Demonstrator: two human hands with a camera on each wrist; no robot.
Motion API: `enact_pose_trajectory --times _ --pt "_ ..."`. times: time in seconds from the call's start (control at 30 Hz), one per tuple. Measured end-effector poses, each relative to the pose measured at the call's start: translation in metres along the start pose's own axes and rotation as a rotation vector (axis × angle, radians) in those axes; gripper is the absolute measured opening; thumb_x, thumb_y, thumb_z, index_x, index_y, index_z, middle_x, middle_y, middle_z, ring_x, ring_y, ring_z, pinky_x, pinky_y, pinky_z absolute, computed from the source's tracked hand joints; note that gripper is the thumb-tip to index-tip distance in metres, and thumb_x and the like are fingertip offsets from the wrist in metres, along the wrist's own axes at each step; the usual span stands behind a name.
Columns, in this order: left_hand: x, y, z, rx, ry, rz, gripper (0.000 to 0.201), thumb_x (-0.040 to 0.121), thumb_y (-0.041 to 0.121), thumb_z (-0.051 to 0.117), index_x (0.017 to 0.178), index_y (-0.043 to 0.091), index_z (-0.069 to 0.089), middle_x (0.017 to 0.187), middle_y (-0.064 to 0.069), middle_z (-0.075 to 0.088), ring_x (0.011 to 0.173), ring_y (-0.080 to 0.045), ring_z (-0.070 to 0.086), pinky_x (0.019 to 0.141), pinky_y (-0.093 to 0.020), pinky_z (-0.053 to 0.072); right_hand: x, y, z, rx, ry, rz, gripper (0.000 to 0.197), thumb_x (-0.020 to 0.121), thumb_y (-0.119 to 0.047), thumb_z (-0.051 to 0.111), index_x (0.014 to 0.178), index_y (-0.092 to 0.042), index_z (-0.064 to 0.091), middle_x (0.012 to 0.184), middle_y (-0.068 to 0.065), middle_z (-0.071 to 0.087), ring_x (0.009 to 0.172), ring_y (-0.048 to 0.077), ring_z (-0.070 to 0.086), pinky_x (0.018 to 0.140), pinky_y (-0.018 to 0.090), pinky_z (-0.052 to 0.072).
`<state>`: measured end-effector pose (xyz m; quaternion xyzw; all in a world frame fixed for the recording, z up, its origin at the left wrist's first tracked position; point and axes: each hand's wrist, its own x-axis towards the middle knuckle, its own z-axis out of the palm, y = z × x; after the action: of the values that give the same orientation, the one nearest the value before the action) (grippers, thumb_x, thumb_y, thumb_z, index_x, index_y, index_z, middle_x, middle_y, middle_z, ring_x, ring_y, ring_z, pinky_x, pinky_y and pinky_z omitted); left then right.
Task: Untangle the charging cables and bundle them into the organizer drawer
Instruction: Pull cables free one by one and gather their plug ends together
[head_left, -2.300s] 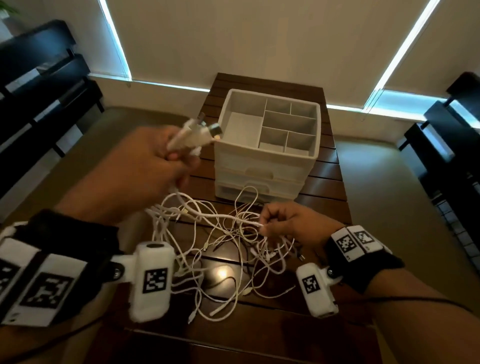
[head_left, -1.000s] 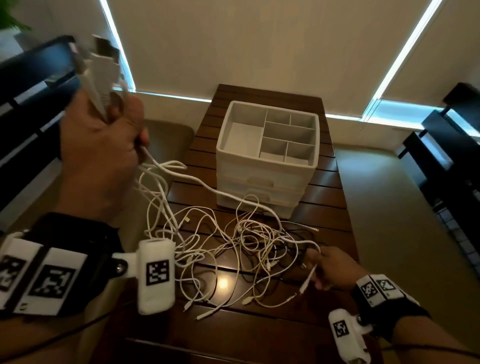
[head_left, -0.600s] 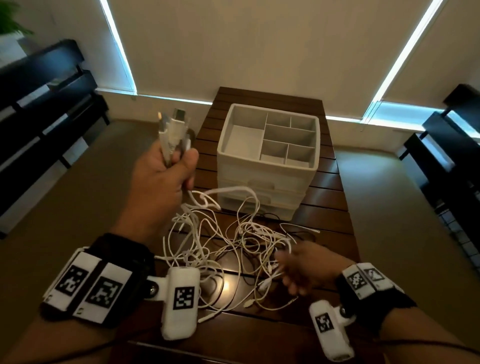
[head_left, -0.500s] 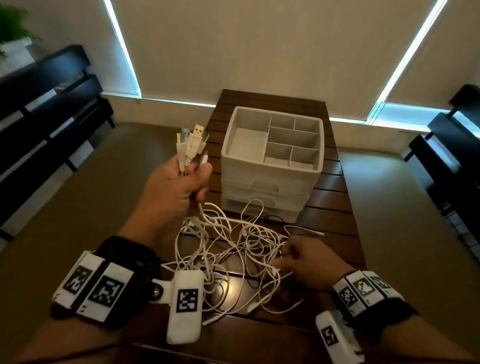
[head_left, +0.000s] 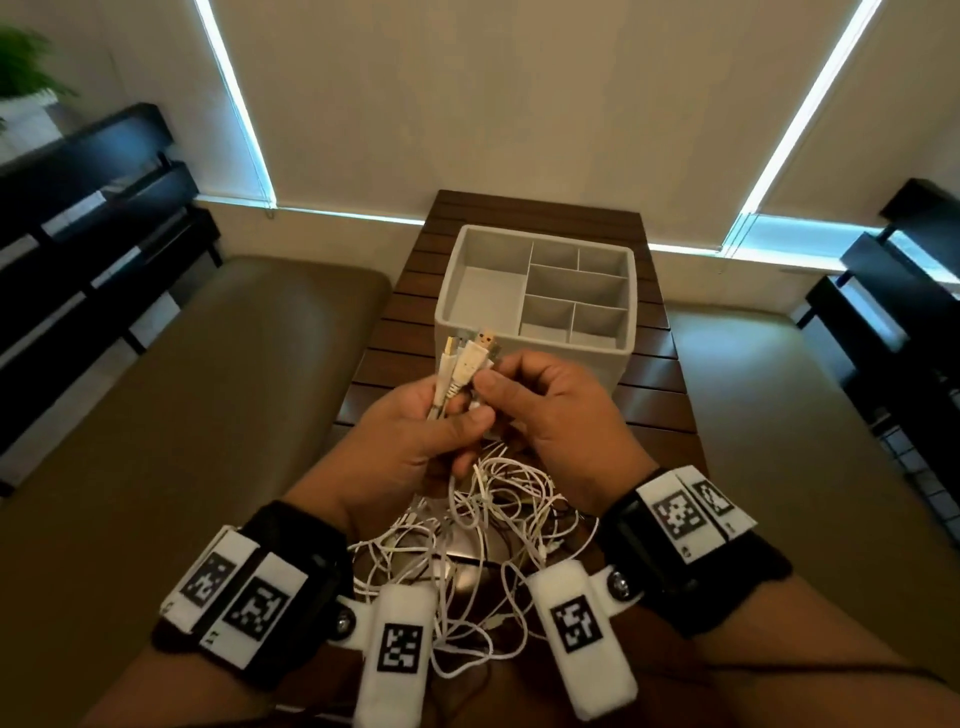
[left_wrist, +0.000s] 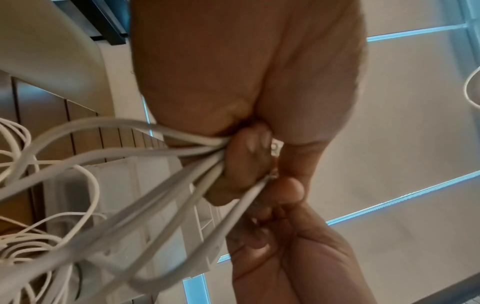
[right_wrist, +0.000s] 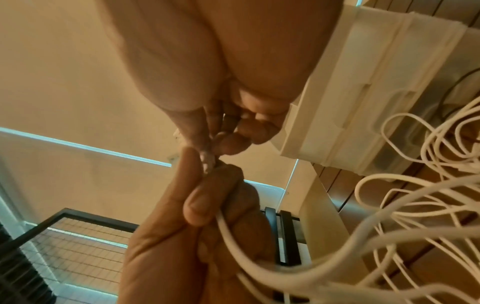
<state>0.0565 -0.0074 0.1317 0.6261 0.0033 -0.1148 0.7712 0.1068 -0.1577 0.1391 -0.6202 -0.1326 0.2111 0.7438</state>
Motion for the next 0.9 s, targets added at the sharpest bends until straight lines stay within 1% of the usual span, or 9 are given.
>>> enact_pose_trajectory --times 0.13,0.23,0.3,0.4,0.53,0.6,0.7,0.8,0.9 --pt "0.000 -0.004 0.001 0.064 0.016 -0.041 0.031 0.079 0.026 0.072 0.102 0.010 0.059 0.059 -0.004 0.052 0.046 -0.011 0.045 0.045 -0.019 0.037 0.002 -0.004 -0.006 -0.139 0.099 -0.064 0.011 0.087 -0.010 0.064 0.091 0.001 0.065 0.078 0.020 0.066 0.065 0.024 0.061 0.061 0.034 0.052" --pt "0.000 -0.007 0.001 0.064 0.006 -0.051 0.011 0.084 0.033 0.060 0.088 0.025 0.066 0.054 -0.005 0.050 0.045 -0.013 0.038 0.043 -0.020 0.027 0.002 -0.007 -0.009 -0.146 0.114 -0.102 0.019 0.081 -0.017 0.067 0.093 -0.002 0.066 0.079 0.018 0.068 0.064 0.019 0.061 0.057 0.026 0.052" --pt "0.000 -0.009 0.003 0.060 0.038 -0.045 0.023 0.090 0.036 0.053 0.074 0.030 0.068 0.054 -0.004 0.049 0.046 -0.014 0.035 0.043 -0.022 0.026 0.001 -0.004 -0.013 -0.148 0.084 -0.097 0.034 0.074 -0.027 0.070 0.102 -0.009 0.065 0.095 0.017 0.069 0.077 0.021 0.065 0.067 0.031 0.057" --pt "0.004 -0.007 0.007 -0.049 0.132 -0.031 0.032 0.087 0.042 0.052 0.079 0.013 0.061 0.057 -0.005 0.051 0.045 -0.013 0.040 0.041 -0.021 0.030 -0.005 0.016 -0.017 -0.211 -0.128 0.066 0.060 0.070 -0.031 0.078 0.123 -0.021 0.052 0.112 0.001 0.066 0.101 0.016 0.066 0.088 0.035 0.056" --pt "0.011 -0.004 0.015 -0.024 0.197 -0.001 0.034 0.092 0.042 0.050 0.074 0.013 0.047 0.059 -0.002 0.043 0.043 -0.009 0.036 0.040 -0.019 0.029 -0.013 0.055 -0.008 -0.674 -0.366 0.105 0.024 0.080 -0.035 0.074 0.102 -0.033 0.064 0.103 -0.011 0.070 0.099 0.006 0.065 0.096 0.039 0.051" --pt "0.013 -0.007 0.018 0.079 0.256 0.030 0.036 0.097 0.031 0.051 0.067 0.013 0.045 0.056 -0.001 0.039 0.043 -0.008 0.034 0.039 -0.018 0.032 -0.013 0.062 -0.002 -0.713 -0.308 0.081 0.023 0.082 -0.036 0.072 0.102 -0.033 0.062 0.097 -0.016 0.068 0.091 -0.003 0.063 0.089 0.028 0.052" --pt "0.015 -0.016 0.022 0.114 0.323 0.084 0.043 0.097 0.020 0.054 0.054 0.019 0.048 0.048 0.007 0.036 0.042 -0.005 0.035 0.042 -0.016 0.035 -0.010 0.063 0.003 -0.635 -0.242 -0.004 0.052 0.077 -0.026 0.078 0.117 -0.036 0.047 0.100 -0.027 0.056 0.089 -0.018 0.053 0.074 0.002 0.041" --pt "0.017 -0.022 0.027 -0.037 0.353 0.090 0.047 0.097 0.020 0.055 0.050 0.023 0.058 0.047 0.013 0.040 0.045 -0.002 0.038 0.049 -0.017 0.036 -0.003 0.071 0.003 -0.657 -0.200 0.006 0.028 0.083 -0.017 0.072 0.108 -0.020 0.060 0.090 -0.016 0.062 0.077 -0.006 0.058 0.069 0.011 0.044" --pt "0.015 -0.030 0.030 -0.144 0.320 0.046 0.040 0.094 0.033 0.061 0.056 0.025 0.054 0.053 0.006 0.037 0.051 -0.013 0.035 0.058 -0.031 0.030 -0.004 0.090 -0.001 -0.628 -0.130 -0.003 0.010 0.089 -0.006 0.060 0.098 -0.007 0.064 0.088 -0.002 0.064 0.080 0.012 0.060 0.074 0.027 0.048"
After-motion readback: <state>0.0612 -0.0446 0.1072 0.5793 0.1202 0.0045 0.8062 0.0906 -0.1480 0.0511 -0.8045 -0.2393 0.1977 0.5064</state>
